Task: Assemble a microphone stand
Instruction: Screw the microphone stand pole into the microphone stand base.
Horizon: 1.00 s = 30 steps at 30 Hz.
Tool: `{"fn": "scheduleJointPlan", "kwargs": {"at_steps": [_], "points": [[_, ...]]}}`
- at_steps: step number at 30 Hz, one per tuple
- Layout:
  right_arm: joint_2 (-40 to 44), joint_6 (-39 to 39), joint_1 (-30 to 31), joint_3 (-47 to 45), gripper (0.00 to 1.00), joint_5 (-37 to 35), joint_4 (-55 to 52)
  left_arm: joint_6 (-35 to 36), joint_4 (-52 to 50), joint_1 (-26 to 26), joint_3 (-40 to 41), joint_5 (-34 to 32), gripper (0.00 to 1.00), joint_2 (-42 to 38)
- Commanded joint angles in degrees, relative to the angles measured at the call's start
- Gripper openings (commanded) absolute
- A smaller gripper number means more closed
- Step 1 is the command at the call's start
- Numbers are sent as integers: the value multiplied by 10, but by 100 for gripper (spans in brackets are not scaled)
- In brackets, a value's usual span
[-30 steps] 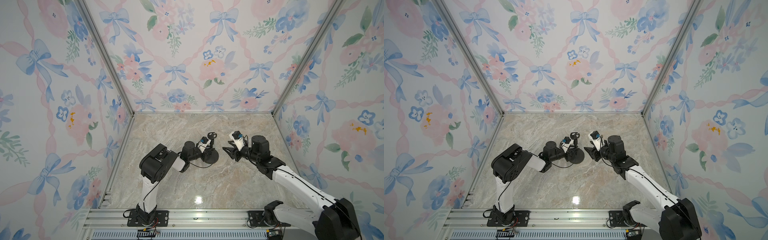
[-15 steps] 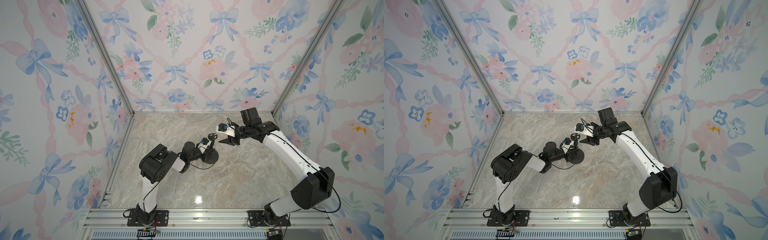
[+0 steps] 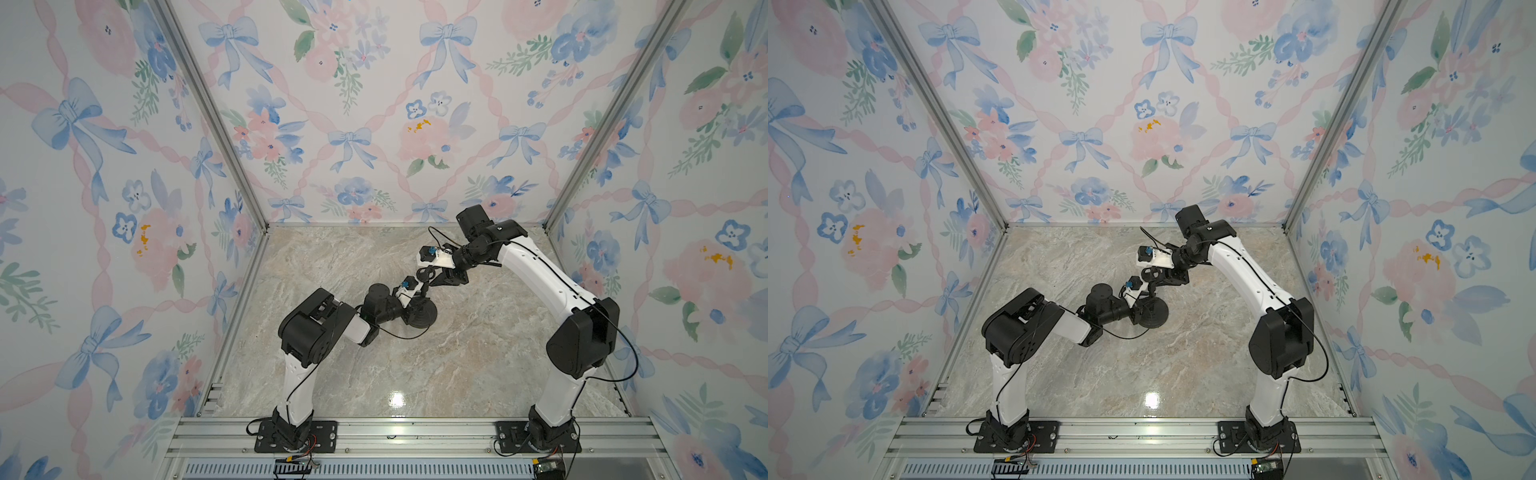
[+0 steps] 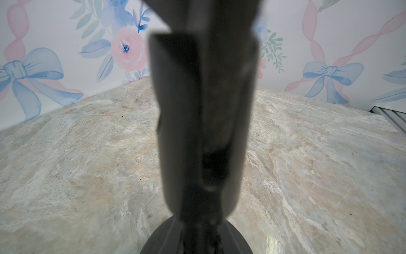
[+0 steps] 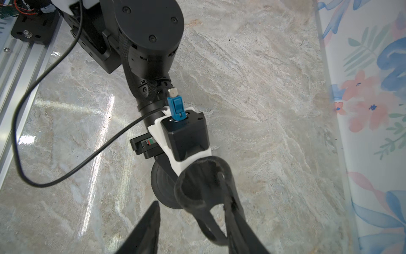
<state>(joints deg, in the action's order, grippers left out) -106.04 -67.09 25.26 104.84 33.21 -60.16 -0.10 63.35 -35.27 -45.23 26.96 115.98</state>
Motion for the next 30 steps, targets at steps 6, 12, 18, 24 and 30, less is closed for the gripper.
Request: {"fn": "scheduleJointPlan", "kwargs": {"at_steps": [6, 12, 18, 24, 30], "points": [[-50, 24, 20, 70, 27, -3, -105, 0, -31, -8, 1, 27, 20, 11], [-55, 72, 32, 56, 17, -48, -95, -3, -30, -8, 1, 21, 22, 10], [-30, 209, 57, 11, 14, -62, -33, -8, -28, -8, 2, 11, 28, 11], [15, 371, 89, -79, 9, -132, 71, -10, -25, -8, 4, 5, 25, 11], [40, 493, 119, -135, 15, -163, 138, -10, -24, -8, 5, 8, 20, 11]]}}
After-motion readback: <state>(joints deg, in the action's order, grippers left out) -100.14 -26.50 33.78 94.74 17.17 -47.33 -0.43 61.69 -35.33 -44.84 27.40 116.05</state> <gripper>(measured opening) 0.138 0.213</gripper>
